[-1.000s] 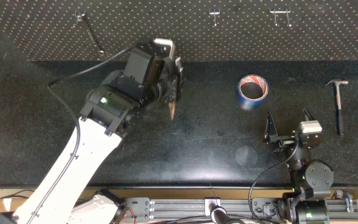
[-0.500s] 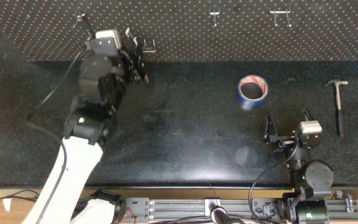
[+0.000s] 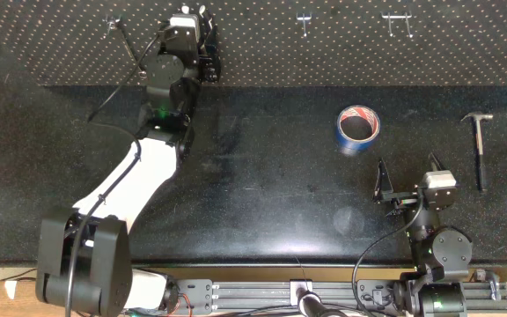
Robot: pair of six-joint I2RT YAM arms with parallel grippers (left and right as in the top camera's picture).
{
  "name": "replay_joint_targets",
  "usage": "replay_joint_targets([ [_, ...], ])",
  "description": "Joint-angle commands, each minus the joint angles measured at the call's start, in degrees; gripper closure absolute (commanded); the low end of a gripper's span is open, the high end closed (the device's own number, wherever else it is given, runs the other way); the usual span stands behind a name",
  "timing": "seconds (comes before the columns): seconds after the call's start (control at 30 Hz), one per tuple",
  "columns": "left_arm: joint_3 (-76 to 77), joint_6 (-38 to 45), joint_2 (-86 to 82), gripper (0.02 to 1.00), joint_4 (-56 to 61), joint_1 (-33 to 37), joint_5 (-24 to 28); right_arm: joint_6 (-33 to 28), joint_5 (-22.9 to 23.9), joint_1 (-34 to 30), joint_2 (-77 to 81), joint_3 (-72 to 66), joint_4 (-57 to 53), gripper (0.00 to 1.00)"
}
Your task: Place Tools Onto Pegboard
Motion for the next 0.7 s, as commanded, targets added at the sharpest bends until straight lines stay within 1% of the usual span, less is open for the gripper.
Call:
replay_joint_targets([
  [0.03, 1.3, 0.7, 1.9, 0.676, 0.6, 0.1, 0.2, -0.8, -0.2, -0.2, -0.4, -0.2, -0.2, 0.042],
  [0.07, 1.3, 0.7, 1.9, 0.538, 0.6, 0.1, 0.2, -0.8, -0.2, -0.2, -0.4, -0.2, -0.2, 0.042],
  [0.1, 1.3, 0.7, 1.9, 0.435, 0.5, 0.1, 0.2, -0.8, -0.2, -0.2, -0.4, -0.2, -0.2, 0.042],
  [0.13, 1.3, 0.7, 1.6, 0.404, 0.4, 0.0, 0.2, -0.8, -0.2, -0.2, -0.4, -0.2, -0.2, 0.042],
  [0.17, 1.3, 0.7, 0.8, 0.272, -0.5, -0.2, 0.1, -0.8, -0.2, -0.2, -0.4, -0.2, -0.2, 0.042],
  [0.2, 1.3, 0.7, -0.7, 0.191, -3.5, -0.2, 0.1, -0.8, -0.2, -0.2, -0.4, -0.2, -0.2, 0.042],
  [0.23, 1.3, 0.7, -1.5, 0.185, -4.8, -0.2, 0.1, -0.8, -0.2, -0.2, -0.4, -0.2, -0.2, 0.042],
  [0.33, 1.3, 0.7, -4.5, 0.071, -8.3, -0.2, 0.1, -0.8, -0.2, -0.2, -0.4, -0.2, -0.2, 0.042],
  [0.37, 1.3, 0.7, -6.6, 0.023, -12.0, -0.2, 0.1, -0.8, -0.2, -0.2, -0.4, -0.2, -0.2, 0.042],
  [0.4, 1.3, 0.7, -8.4, 0.023, -15.5, -0.2, 0.1, -0.8, -0.2, -0.2, -0.4, -0.2, -0.2, 0.042],
  [0.5, 1.3, 0.7, -19.7, 0.023, -32.9, -0.1, -0.3, -0.8, -0.2, -0.2, -0.4, -0.2, -0.2, 0.042],
  [0.63, 0.9, 0.7, -28.5, 0.02, -42.6, 0.4, 0.2, -0.8, -0.2, -0.2, -0.4, -0.2, -0.2, 0.042],
  [0.67, -0.1, 0.5, -31.1, 0.023, -42.9, 1.6, 1.4, -0.8, -0.2, -0.2, -0.4, -0.2, -0.2, 0.042],
  [0.7, -2.6, 0.5, -34.6, 0.023, -42.9, 3.8, 4.5, -0.8, -0.2, -0.2, -0.4, -0.2, -0.2, 0.042],
])
